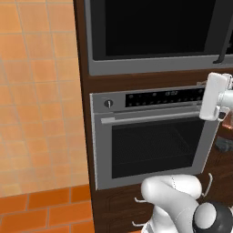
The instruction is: Open the microwave, place the bowl with waffle inside the microwave, then close the microwave door and turn it on.
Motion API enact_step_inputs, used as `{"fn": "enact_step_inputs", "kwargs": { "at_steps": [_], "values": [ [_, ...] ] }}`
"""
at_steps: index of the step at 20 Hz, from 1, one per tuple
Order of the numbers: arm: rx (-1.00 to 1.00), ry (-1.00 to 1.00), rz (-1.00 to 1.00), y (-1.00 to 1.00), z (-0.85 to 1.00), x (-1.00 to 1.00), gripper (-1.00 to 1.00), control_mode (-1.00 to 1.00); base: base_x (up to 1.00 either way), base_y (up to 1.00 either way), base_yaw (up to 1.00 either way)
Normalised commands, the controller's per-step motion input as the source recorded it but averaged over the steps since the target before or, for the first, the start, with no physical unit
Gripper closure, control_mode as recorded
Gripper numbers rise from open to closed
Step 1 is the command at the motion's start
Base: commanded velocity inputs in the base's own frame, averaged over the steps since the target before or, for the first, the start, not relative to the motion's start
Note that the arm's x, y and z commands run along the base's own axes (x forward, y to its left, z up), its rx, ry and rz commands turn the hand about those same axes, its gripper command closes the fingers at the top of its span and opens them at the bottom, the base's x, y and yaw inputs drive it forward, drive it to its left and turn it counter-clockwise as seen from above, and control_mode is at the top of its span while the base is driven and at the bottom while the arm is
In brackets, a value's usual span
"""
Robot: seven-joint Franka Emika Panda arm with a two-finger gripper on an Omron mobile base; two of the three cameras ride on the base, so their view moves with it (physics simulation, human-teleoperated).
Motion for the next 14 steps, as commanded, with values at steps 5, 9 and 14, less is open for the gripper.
{"fn": "enact_step_inputs", "kwargs": {
  "at_steps": [5,9,14],
  "values": [
    [0.72,0.00,-0.31,-0.63,0.17,0.00,-1.00,-1.00,0.00,0.00,0.00],
    [0.64,0.02,-0.28,-0.63,0.52,0.05,-1.00,-1.00,0.00,0.00,0.00],
    [0.33,0.09,-0.09,-0.49,0.22,0.06,-1.00,-1.00,0.00,0.00,0.00]
  ]
}}
